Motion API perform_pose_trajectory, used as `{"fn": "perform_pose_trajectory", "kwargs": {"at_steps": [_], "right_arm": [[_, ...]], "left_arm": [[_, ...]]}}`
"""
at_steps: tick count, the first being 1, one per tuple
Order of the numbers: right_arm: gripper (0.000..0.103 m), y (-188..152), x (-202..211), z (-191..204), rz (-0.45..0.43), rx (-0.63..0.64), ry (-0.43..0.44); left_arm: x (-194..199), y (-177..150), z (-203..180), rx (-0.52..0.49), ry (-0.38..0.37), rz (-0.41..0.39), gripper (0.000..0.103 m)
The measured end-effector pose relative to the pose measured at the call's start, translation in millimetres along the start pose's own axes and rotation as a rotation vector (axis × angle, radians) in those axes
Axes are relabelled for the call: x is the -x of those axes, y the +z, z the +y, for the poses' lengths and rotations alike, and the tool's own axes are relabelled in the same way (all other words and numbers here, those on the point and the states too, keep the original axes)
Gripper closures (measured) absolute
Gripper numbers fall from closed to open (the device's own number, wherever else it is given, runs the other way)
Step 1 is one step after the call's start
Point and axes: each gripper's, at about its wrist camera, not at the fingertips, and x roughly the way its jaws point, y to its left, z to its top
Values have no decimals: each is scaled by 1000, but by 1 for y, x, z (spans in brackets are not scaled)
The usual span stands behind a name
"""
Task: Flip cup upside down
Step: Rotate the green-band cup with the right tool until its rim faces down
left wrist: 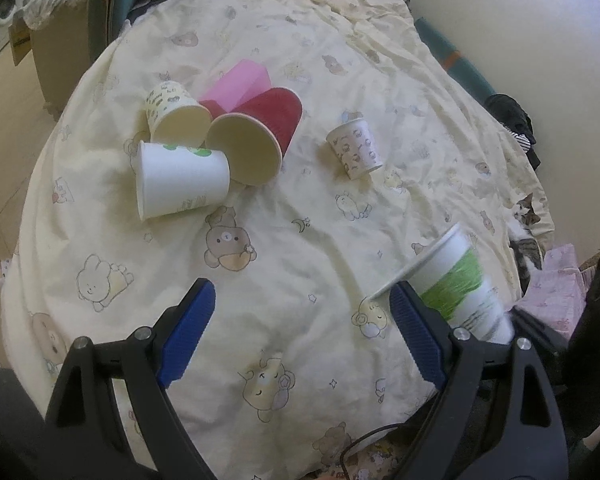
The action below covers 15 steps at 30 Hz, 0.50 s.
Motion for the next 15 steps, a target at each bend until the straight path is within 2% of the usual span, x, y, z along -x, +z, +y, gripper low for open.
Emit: {"fn": "perform_pose_trajectory", "kwargs": {"at_steps": [6,12,15], "right_arm": [[46,6,13,1,-70,-3,21],[46,9,7,-4,-26,-1,-11],[46,8,6,-9,1,-3,-2]], "left_arm": [[-3,-2,-1,-2,2,19,16],[7,2,5,19,-12,-26,16],[11,4,5,26,-63,-36,16]]}}
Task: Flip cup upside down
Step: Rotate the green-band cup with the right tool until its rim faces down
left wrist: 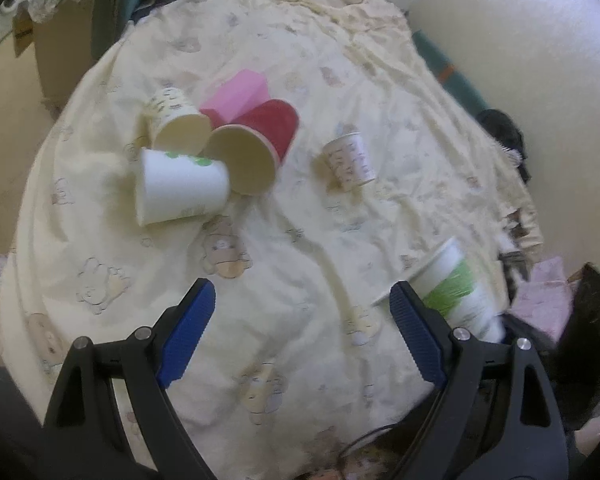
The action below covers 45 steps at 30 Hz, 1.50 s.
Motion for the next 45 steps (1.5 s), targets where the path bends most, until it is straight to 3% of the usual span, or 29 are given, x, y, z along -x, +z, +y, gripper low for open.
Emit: {"fn": "perform_pose_trajectory", "kwargs": {"at_steps": [2,7,11,15,21,27,36,42,45], "right_arm": [[46,-3,-4,4,22,27,-3],[46,-9,-12,11,53,65,1],[46,-11,-13,13,55,69,12],[46,-13,-20,17,80,93,-9],[46,-15,-20,24,89,128,22],[46,-12,-8,24,34,137,13],[46,-4,12,22,-74,115,29],[46,0,11,20,-73,95,29],[46,1,8,18,-54,103,-16]], "left_arm": [[1,0,-6,-25,-24,2,16],[1,-2,-12,-64,10,-6,16],[-5,-3,-9,-35,-41,30,16],[-5,-3,-13,-70,11,17,16],[-10,-4,-5,-43,37,29,16],[-14,-4,5,3,40,49,16],[-20,-8,2,-17,42,73,16],[-22,-11,1,-13,43,91,16],[-15,-9,2,-26,90,60,16]]}}
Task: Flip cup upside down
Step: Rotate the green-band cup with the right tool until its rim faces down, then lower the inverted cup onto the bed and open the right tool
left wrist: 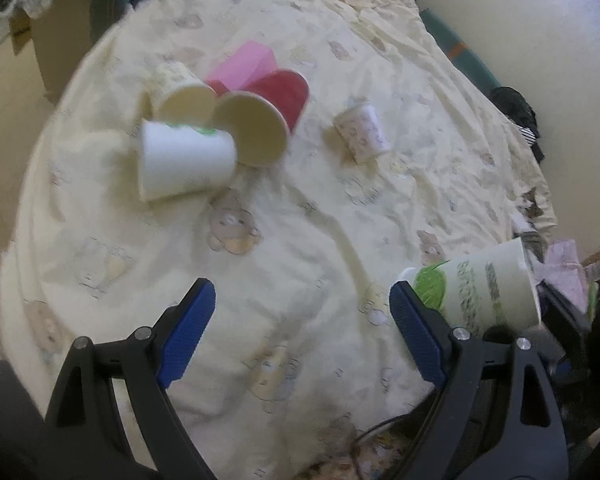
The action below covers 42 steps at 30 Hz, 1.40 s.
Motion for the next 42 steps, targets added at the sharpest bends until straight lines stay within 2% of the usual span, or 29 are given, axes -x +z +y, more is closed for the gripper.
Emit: {"fn": "perform_pose_trajectory", "kwargs": {"at_steps": [4,7,13,15,19,25,30,31,33,36,40,42], "right_arm": [[46,12,-1,-13,4,-1,-56],[46,23,-9,-21,13,7,-97],[46,40,-75,-29,78,51,-139],[46,37,-100,-33,88,61,-130],[46,27,-135,-37,123,79,-176],[45,17,-152,-33,178,104,-187],[41,13,-156,-42,212,58,-166],[39,13,-154,-43,210,52,-156],[25,14,-149,-43,190,38,-145],[14,20,-136,-46,156,-1,-129],[12,27,-102,-46,96,-41,-144],[3,29,-82,-43,59,-47,-166]], "left_arm": [[11,0,8,-14,130,-54,16],[15,-1,17,11,193,-75,16],[25,-3,25,-1,279,-123,16],[25,-2,29,15,276,-119,16],[24,-1,36,40,278,-106,16],[22,-2,31,21,284,-111,16],[19,-4,27,10,293,-109,4],[18,-4,26,9,293,-111,2],[17,-5,25,12,282,-114,0],[19,-7,24,5,279,-123,0],[27,-8,25,13,265,-157,0],[33,-8,24,12,255,-179,0]]}}
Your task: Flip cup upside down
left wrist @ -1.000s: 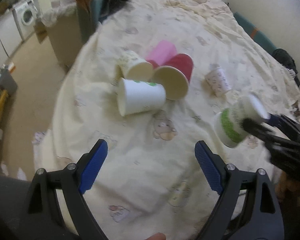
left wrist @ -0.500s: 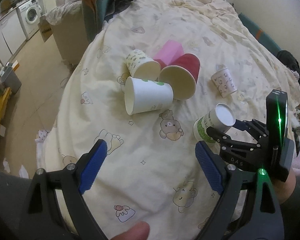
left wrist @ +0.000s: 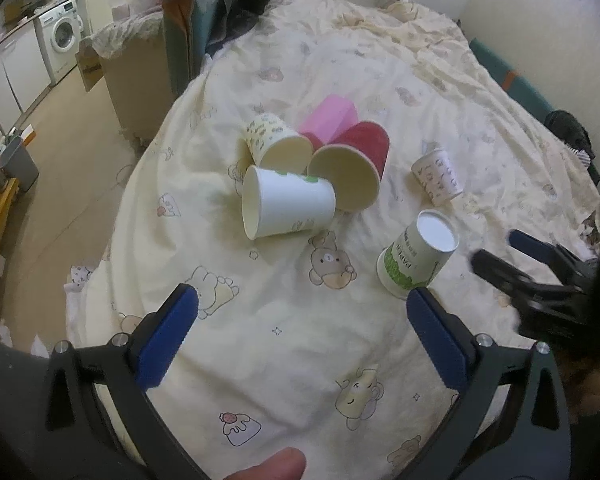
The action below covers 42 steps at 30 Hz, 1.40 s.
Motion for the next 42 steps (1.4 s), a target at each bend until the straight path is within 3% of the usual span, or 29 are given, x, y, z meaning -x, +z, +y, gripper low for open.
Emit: {"fn": "perform_pose_trajectory", "kwargs": {"at_steps": [8,13,22,42], "right_arm": [[1,-21,80,6,-120,-90,-52],[0,-46,111,13,-177,-142,-101],[0,-72,98,22,-215,-128,-176],[0,-70,96,19,-253,-154,-168]], "left_arm": [[28,-6,-9,-50,3,-105,0],[42,-22,-18,-96,47,-154,0],[45,-44,-24,-121,91,-183,0],[38,-43,-27,-123,103,-199,0]]}}
